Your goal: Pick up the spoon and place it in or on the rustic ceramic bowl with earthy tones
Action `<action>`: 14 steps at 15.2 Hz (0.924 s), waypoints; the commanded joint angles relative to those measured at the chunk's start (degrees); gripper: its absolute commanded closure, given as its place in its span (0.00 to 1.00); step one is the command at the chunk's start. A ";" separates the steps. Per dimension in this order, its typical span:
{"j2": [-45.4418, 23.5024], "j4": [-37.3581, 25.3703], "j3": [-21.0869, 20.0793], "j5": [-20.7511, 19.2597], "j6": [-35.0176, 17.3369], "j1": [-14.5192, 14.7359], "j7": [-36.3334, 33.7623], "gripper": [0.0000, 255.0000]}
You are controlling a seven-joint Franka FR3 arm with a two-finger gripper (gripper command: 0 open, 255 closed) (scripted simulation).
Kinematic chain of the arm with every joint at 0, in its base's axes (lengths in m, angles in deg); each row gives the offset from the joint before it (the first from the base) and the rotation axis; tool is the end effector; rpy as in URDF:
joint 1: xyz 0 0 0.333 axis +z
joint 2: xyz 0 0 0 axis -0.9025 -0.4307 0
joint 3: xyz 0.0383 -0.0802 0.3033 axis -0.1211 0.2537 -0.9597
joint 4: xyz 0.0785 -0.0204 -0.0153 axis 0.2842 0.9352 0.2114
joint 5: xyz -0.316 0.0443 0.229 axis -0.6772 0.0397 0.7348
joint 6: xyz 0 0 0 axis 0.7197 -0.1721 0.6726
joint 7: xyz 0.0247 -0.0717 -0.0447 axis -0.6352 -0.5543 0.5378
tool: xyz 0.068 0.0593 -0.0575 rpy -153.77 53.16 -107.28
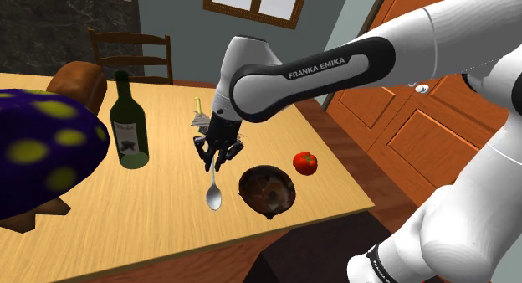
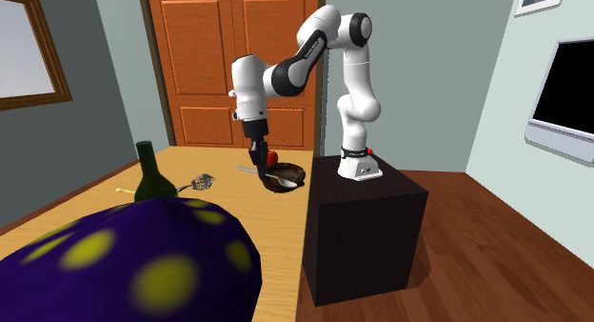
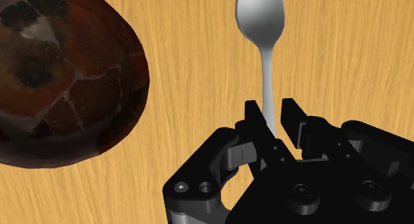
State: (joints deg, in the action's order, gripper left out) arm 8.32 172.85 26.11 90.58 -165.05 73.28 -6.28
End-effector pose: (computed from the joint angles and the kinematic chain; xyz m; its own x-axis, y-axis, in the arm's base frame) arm 0.4807 0.2968 0.3584 0.9513 -0.2738 -0.1414 -0.2941 -0.9438 -0.1508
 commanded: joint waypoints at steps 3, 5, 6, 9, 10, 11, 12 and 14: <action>1.50 -1.12 -0.06 0.32 2.55 -0.12 -0.22 1.00; 5.20 2.94 0.58 2.18 2.49 -1.47 2.80 1.00; 7.02 4.87 0.99 3.04 2.54 -2.07 4.32 1.00; 12.33 10.31 2.64 5.24 3.05 -3.57 8.84 1.00; 14.04 12.00 3.30 5.81 3.31 -4.02 10.32 1.00; 15.72 13.64 4.00 6.31 3.62 -4.46 11.77 1.00; 17.37 15.22 4.74 6.71 3.96 -4.87 13.21 1.00; 20.57 18.21 6.34 7.24 4.74 -5.72 16.01 1.00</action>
State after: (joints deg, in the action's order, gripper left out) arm 26.73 188.70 31.69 97.23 -160.40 67.89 8.09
